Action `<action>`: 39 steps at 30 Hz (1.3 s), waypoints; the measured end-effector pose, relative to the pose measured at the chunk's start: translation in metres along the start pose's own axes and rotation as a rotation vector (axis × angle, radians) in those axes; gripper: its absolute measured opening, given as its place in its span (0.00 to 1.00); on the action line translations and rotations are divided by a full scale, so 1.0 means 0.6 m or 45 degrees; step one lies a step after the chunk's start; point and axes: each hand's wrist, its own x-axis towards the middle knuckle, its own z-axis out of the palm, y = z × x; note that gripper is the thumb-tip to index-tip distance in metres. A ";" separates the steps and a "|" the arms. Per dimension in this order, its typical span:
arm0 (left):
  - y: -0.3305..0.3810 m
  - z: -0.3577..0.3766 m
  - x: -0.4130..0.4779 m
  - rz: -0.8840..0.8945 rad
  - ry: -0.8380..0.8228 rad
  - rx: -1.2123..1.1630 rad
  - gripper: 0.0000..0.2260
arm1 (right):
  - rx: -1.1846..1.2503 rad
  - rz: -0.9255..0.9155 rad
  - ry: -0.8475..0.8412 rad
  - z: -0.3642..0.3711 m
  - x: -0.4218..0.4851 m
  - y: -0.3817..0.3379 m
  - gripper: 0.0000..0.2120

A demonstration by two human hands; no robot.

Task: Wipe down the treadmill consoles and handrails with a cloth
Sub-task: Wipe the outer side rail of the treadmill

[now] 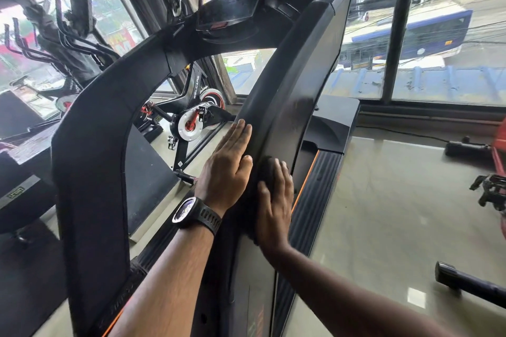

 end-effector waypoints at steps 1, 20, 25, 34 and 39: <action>-0.001 0.000 0.001 0.003 0.001 -0.001 0.28 | -0.014 -0.125 -0.019 0.001 -0.004 -0.002 0.26; -0.012 0.012 0.003 0.032 0.053 0.004 0.29 | 0.060 0.070 0.132 0.013 -0.027 -0.012 0.29; -0.011 0.012 0.001 0.042 0.063 -0.004 0.29 | -0.036 0.122 0.160 -0.001 0.033 0.003 0.25; -0.018 0.005 0.005 0.063 0.021 -0.054 0.29 | 0.080 -0.098 0.250 0.019 -0.007 -0.017 0.25; -0.018 0.005 0.005 0.052 0.009 -0.060 0.30 | 0.145 0.177 0.259 0.023 -0.013 -0.025 0.28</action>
